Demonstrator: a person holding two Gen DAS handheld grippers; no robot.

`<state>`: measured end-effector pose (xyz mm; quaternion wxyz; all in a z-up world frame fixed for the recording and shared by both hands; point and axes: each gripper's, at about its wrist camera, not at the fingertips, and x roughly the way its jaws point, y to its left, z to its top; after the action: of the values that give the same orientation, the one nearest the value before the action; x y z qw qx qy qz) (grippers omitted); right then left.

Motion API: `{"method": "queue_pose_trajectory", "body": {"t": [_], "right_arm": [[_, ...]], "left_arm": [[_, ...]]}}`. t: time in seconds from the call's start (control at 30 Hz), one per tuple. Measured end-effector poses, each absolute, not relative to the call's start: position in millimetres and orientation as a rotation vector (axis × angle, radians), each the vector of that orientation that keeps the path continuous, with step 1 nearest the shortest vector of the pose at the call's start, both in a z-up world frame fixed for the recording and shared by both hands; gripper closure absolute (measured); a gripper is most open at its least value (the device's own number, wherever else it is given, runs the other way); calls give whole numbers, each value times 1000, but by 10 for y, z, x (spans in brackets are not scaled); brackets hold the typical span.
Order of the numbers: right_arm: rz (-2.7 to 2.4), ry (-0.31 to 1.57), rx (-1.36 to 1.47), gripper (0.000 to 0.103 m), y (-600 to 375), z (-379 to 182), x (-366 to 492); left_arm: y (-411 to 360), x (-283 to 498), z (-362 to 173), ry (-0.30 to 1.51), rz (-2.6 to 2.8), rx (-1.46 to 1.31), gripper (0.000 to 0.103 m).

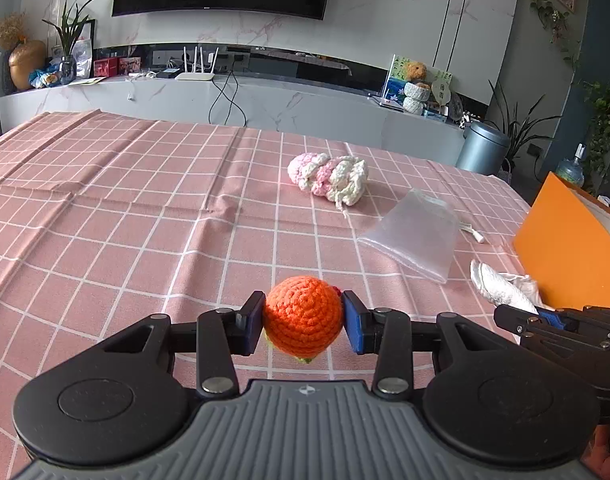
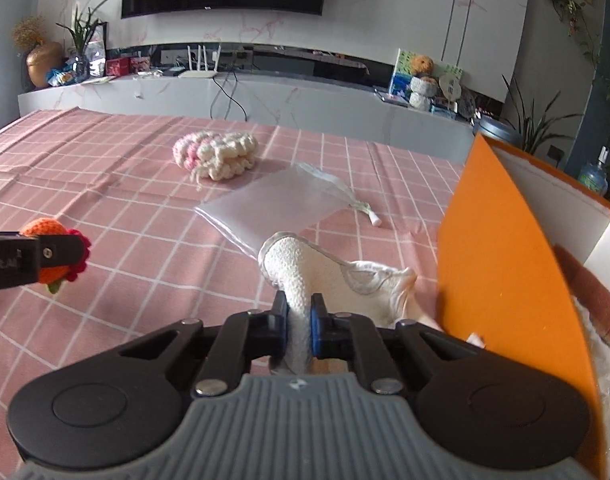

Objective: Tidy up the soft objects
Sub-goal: 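Grasp the white cotton pad with the right tool while the left tool holds the ball, then carry the ball and cotton pad with both tools over the box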

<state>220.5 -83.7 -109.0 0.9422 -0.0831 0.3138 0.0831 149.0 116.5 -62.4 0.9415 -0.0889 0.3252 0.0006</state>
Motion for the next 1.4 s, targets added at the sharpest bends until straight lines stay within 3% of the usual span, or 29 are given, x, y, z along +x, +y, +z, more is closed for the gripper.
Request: {"method": "queue_pose_trajectory", "body": {"t": [1.4], "right_arm": [[307,291,-121,95,-1589,402,944]], "left_arm": [[228,806,508,416,-240,-64,57]]}}
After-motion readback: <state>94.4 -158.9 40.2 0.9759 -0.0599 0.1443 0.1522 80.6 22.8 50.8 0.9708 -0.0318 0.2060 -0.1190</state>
